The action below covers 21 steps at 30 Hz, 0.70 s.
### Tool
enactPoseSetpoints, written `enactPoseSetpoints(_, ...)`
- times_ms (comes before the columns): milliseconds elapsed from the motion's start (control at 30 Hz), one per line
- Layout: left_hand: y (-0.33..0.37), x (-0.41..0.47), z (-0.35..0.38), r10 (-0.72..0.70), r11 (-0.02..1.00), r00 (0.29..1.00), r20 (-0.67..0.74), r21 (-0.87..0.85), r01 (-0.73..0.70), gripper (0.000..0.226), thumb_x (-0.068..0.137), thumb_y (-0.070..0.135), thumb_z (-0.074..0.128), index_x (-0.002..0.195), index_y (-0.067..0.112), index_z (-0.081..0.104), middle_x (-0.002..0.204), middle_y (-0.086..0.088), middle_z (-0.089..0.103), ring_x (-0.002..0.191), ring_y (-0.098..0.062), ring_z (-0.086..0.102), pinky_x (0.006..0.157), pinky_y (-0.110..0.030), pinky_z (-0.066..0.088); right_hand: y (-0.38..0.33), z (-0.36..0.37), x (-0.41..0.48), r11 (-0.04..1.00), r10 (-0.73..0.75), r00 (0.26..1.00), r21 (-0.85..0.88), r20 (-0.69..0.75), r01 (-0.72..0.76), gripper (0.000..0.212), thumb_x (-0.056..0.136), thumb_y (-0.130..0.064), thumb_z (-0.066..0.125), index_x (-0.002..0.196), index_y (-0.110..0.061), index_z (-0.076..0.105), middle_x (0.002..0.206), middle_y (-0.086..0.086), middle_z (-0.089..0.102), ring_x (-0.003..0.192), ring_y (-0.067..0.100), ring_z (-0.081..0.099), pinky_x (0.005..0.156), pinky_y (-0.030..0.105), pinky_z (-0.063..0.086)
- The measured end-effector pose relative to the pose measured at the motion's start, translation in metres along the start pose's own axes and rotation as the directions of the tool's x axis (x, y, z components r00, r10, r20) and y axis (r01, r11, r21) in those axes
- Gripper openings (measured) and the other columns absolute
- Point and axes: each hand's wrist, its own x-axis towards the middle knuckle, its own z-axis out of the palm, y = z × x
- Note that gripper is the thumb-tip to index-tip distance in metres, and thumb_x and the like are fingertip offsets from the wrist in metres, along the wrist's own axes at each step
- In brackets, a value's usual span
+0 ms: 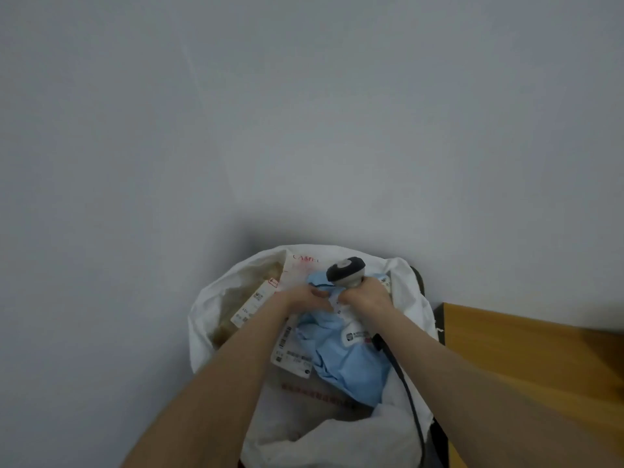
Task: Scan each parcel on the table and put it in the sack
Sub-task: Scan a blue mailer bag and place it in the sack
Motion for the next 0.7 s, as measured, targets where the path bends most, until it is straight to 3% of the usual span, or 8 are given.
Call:
enactPoseSetpoints(100,-0.020,0.009,-0.054,0.028,0.990,0.949,-0.314,-0.122,-0.069,0.030,0.092,0.037,0.054,0.115,0.019,0.063,0.109,-0.001,0.066,0.090,-0.019,0.063,0.080,-0.033,0.053,-0.001,0.021,0.013,0.998,0.025,1.000,-0.056,0.012,-0.024,0.007,0.075,-0.016,0.063,0.082,-0.014,0.061,0.089,0.005,0.066,0.091,0.024,0.063,0.081,0.035,0.053)
enactPoseSetpoints(167,-0.038,0.021,-0.089,0.036,0.999,0.812,-0.583,0.012,-0.036,0.031,0.096,0.032,0.045,0.115,0.016,0.064,0.111,-0.007,0.067,0.097,-0.026,0.063,0.088,-0.033,0.049,-0.008,0.036,0.026,0.985,0.025,0.999,-0.172,0.046,-0.017,0.021,0.076,-0.018,0.064,0.096,-0.012,0.066,0.102,0.006,0.068,0.099,0.022,0.062,0.086,0.032,0.052)
enactPoseSetpoints(233,-0.061,0.036,-0.114,0.028,0.992,0.757,-0.653,0.112,0.060,0.035,0.099,0.029,0.037,0.120,0.012,0.059,0.122,-0.014,0.061,0.112,-0.034,0.054,0.091,-0.037,0.042,-0.017,0.047,0.035,0.957,0.043,0.996,-0.290,0.080,-0.018,0.025,0.081,-0.023,0.064,0.104,-0.013,0.066,0.109,0.005,0.067,0.102,0.019,0.062,0.087,0.027,0.050)
enactPoseSetpoints(333,-0.098,0.064,-0.136,-0.140,0.984,0.855,-0.499,0.023,0.174,0.044,0.102,0.031,0.026,0.132,0.006,0.047,0.137,-0.021,0.046,0.125,-0.037,0.043,0.102,-0.042,0.034,-0.024,0.055,0.043,0.933,0.066,0.993,-0.358,0.100,-0.026,0.025,0.085,-0.023,0.061,0.106,-0.010,0.065,0.110,0.005,0.067,0.103,0.019,0.062,0.080,0.023,0.048)
enactPoseSetpoints(400,-0.111,0.075,-0.135,-0.162,0.984,0.927,-0.337,-0.125,0.127,0.046,0.105,0.027,0.025,0.140,0.001,0.040,0.147,-0.021,0.038,0.133,-0.034,0.039,0.109,-0.039,0.032,-0.022,0.055,0.046,0.940,0.084,0.994,-0.337,0.075,-0.054,0.019,0.080,-0.019,0.063,0.097,-0.010,0.065,0.103,0.006,0.068,0.098,0.020,0.063,0.070,0.025,0.046)
enactPoseSetpoints(533,-0.108,0.081,-0.121,-0.143,0.807,0.984,-0.104,-0.588,0.055,0.046,0.103,0.028,0.041,0.138,-0.002,0.044,0.141,-0.022,0.047,0.128,-0.034,0.048,0.088,-0.030,0.047,-0.022,0.054,0.046,0.932,0.068,0.996,-0.360,0.056,-0.043,0.018,0.081,-0.016,0.063,0.097,-0.009,0.064,0.103,0.010,0.069,0.098,0.023,0.064,0.074,0.029,0.049)
enactPoseSetpoints(633,-0.108,0.077,-0.110,-0.130,0.885,0.991,-0.037,-0.455,0.099,0.046,0.099,0.025,0.050,0.136,-0.004,0.047,0.138,-0.022,0.049,0.127,-0.036,0.048,0.090,-0.034,0.048,-0.022,0.056,0.046,0.924,0.044,0.997,-0.381,0.057,-0.019,0.023,0.085,-0.015,0.062,0.103,-0.002,0.066,0.105,0.014,0.069,0.100,0.025,0.064,0.080,0.031,0.051)
enactPoseSetpoints(700,-0.113,0.075,-0.105,-0.024,0.908,0.997,-0.070,-0.419,-0.008,0.043,0.098,0.015,0.051,0.133,-0.011,0.047,0.131,-0.026,0.053,0.124,-0.038,0.050,0.101,-0.039,0.043,-0.024,0.057,0.045,0.913,0.035,0.997,-0.408,0.062,-0.007,0.024,0.087,-0.014,0.060,0.105,0.000,0.066,0.106,0.014,0.069,0.101,0.025,0.064,0.082,0.031,0.051)
